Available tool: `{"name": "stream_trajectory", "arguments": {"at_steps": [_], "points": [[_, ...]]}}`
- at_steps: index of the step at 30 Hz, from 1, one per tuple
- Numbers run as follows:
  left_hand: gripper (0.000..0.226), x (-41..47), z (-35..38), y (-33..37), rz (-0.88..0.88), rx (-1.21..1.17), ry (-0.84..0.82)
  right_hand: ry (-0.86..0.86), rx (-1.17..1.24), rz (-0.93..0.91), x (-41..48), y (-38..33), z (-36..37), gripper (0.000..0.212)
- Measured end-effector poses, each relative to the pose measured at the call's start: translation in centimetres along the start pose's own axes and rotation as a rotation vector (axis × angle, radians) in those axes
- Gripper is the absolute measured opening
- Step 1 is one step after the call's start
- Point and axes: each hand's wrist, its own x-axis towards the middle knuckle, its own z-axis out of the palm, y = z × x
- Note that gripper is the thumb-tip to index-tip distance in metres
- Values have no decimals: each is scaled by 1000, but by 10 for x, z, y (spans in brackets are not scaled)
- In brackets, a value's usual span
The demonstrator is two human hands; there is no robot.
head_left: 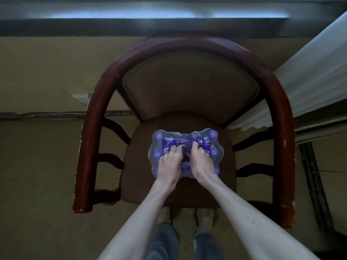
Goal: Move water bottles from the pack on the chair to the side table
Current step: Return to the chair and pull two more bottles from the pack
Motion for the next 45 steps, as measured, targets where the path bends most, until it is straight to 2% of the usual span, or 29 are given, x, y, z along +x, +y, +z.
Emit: {"name": "stream_trajectory", "arguments": {"at_steps": [5,13,17,20,26,31,33,35,39,42,45], "points": [[29,-7,-12,1,38,-60,98,51,-36,-73,-10,-1,-9,44],[34,-24,-32,11,11,-136,194,129,-127,-242,-32,4,-34,40],[30,-32,-41,15,-31,-237,281,187,-185,-322,-43,4,-42,38],[27,-39,-48,18,8,-250,330,250,-225,-337,-45,6,-51,42],[23,-58,-77,23,159,-145,403,242,-103,-386,-50,4,-61,54],[26,-60,-110,28,322,-273,472,227,107,-364,-57,-1,-64,50],[35,-50,-117,28,260,-433,438,236,146,-331,-55,-6,-64,50],[48,-36,-119,26,76,-612,429,248,133,-338,-51,-11,-63,50],[47,-13,-113,22,-133,-726,461,276,115,-367,-46,-16,-58,42],[53,-4,-110,18,-202,-836,410,303,105,-384,-45,-16,-57,39],[38,0,-108,12,-180,-823,342,292,109,-384,-43,-19,-59,42]]}}
